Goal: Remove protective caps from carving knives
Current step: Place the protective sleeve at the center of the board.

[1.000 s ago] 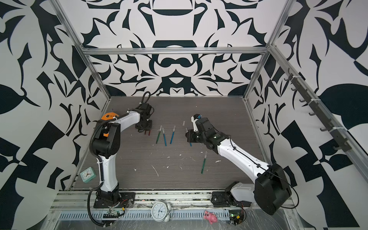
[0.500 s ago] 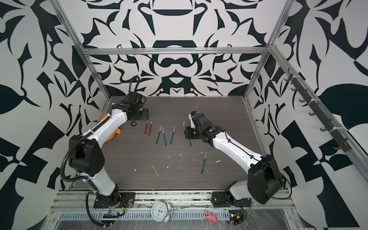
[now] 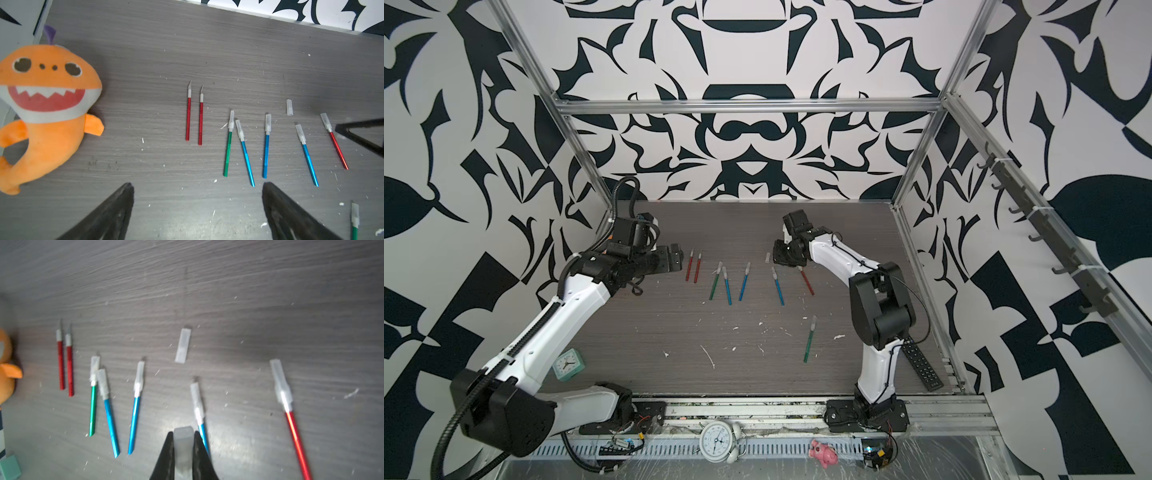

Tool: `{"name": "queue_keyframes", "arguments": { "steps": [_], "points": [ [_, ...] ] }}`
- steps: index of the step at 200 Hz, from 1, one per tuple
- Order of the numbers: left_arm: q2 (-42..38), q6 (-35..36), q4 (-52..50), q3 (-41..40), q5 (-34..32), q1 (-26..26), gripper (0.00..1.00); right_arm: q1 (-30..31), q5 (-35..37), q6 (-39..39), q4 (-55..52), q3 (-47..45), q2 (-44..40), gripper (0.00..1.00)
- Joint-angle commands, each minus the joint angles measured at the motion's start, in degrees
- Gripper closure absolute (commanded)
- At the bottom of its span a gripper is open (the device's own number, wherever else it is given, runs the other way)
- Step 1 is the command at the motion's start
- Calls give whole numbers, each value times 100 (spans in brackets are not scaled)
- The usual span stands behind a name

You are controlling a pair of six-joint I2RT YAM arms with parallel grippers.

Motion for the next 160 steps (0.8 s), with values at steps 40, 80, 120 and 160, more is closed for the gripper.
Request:
{"name": "queue_keyframes", "arguments": {
  "steps": [40, 80, 120, 160],
  "points": [
    [-698, -326, -406, -860, -331, -114, 0, -97, 12, -423, -1025, 1480, 1144, 100],
    [-612, -129, -539, -856, -1157, -612, 1, -98, 69, -487, -1208, 1915, 1537, 100],
    [-553, -122, -568, -825, -1283, -660, 0, -94, 25, -510, -1292, 2332, 1927, 100],
    [-514, -108, -576, -824, -1314, -735, 1, -99, 8, -481, -1340, 2661, 2245, 100]
  ]
}}
